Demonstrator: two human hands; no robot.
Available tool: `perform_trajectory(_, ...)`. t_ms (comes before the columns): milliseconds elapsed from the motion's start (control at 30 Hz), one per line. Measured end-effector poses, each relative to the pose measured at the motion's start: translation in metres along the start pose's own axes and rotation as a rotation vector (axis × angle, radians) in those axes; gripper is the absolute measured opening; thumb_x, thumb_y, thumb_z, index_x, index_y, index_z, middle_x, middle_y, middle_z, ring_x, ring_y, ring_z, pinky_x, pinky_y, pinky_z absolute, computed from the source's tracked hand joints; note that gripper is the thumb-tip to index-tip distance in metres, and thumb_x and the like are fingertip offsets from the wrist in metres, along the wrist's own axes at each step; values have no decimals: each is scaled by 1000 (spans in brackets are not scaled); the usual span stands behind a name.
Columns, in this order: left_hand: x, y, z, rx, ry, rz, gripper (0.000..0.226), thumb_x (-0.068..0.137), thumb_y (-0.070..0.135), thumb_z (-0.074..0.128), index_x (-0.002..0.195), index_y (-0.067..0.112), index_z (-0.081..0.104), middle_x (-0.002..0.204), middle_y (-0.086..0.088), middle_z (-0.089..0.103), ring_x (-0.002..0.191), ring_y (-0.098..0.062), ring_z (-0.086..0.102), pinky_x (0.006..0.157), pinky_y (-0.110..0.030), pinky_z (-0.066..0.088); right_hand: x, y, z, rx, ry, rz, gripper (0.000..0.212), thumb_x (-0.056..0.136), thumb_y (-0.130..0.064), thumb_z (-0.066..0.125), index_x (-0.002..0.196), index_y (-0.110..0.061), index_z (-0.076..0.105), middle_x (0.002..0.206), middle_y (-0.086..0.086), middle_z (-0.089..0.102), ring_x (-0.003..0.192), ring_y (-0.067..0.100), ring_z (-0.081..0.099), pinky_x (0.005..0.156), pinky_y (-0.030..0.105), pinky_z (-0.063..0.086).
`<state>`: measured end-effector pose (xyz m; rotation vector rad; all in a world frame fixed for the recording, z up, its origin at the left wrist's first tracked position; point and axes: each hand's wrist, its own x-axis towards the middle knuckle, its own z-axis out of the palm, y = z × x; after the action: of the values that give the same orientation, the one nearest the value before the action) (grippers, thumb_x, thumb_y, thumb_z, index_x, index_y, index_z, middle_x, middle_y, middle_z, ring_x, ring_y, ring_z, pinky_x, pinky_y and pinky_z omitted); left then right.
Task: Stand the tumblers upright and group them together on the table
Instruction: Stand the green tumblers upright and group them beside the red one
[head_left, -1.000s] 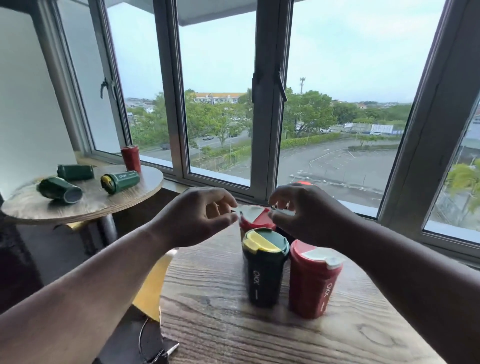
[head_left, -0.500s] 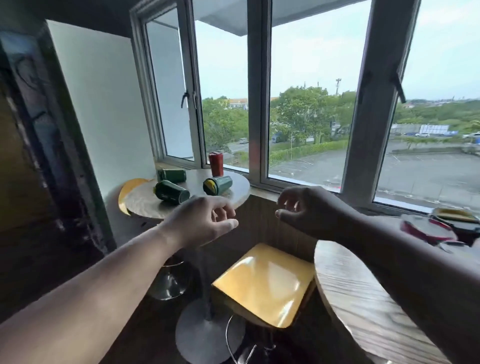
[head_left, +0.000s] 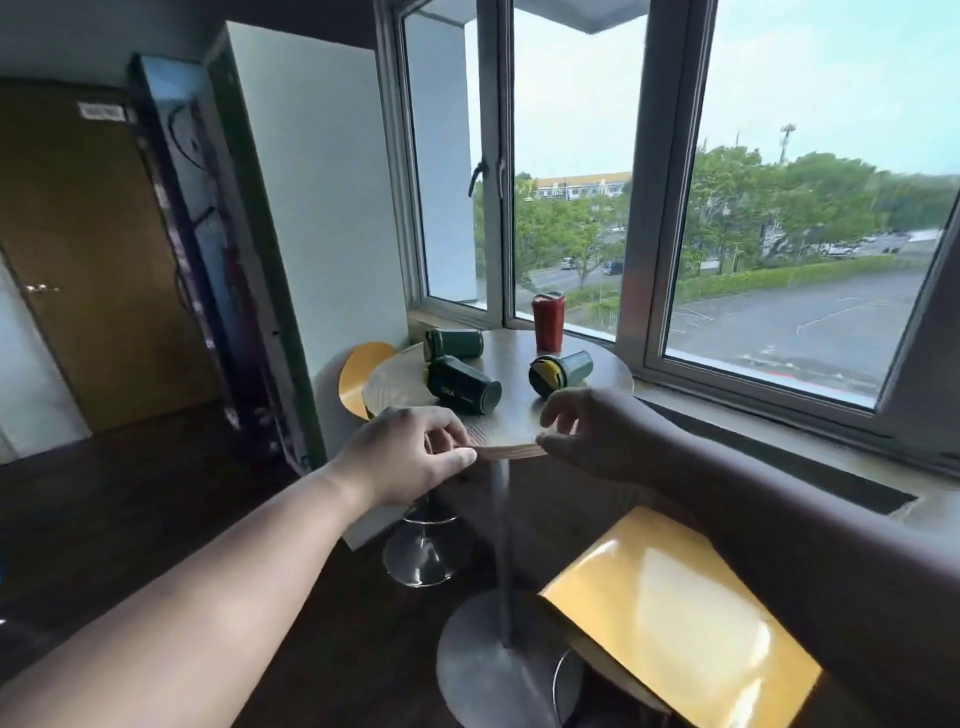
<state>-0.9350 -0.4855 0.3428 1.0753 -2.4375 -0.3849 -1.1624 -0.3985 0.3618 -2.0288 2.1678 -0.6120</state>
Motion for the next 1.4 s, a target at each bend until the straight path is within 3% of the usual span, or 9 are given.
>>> perform_trajectory(167,62,-43,3,37,-8,-30,17,87,46,69,96,32,69,85,14,67,77,-1,63,72,-24,55,84,9,24,-12,-30,-23,21,91,-44,66,109,-33,68,105,-5,69,93,17,66,75,27,52)
perform_trajectory(300,122,-82,6,78,19,-64,18,88,46,68,100,32,68,87,15,67,78,0,63,67,-17,50,167,21,38,-17,-47,-81,23,90,-45,66,108,-29,69,106,-2,70,90,19,68,81,40,60)
perform_trajectory(467,191,-133,15,53,56,-149,21,86,47,69,103,33,68,89,16,67,80,0,63,74,-25,55,258,38,59,-6,-125,-110,33,91,-42,65,122,-29,62,112,-3,68,90,17,65,83,36,57)
perform_trajectory(600,233,-167,28,34,29,-151,37,86,48,70,120,36,60,103,16,64,86,-1,62,79,-27,55,305,47,83,-27,-184,-109,47,91,-44,64,134,-29,53,122,0,63,99,20,63,87,40,56)
perform_trajectory(800,296,-222,41,9,-214,-89,68,77,58,74,137,46,42,126,15,53,110,-7,56,96,-34,49,350,49,109,-60,-267,-63,63,92,-50,62,146,-24,42,132,5,59,107,23,63,90,39,58)
perform_trajectory(1000,351,-266,55,-100,-530,81,84,68,67,77,140,55,36,133,18,54,115,1,53,102,-29,46,377,44,120,-114,-394,75,73,88,-67,58,144,-23,44,134,4,61,116,24,60,99,42,52)
perform_trajectory(1133,378,-287,69,-232,-691,191,87,66,53,87,138,54,40,128,18,58,113,2,57,102,-28,48,382,44,122,-43,-496,175,75,86,-68,60,148,-33,39,137,-1,59,117,19,59,100,36,51)
perform_trajectory(1233,395,-298,81,-410,-789,266,82,68,32,91,137,40,48,121,6,64,107,-9,66,96,-32,54,384,45,125,39,-486,254,73,85,-66,64,148,-38,38,134,-7,60,114,13,60,99,32,51)
perform_trajectory(1400,410,-306,95,-561,-797,315,74,67,25,92,128,29,51,121,-3,63,102,-21,69,86,-41,59,386,43,131,149,-405,348,66,84,-60,69,143,-38,47,124,-10,65,108,9,64,98,36,55)
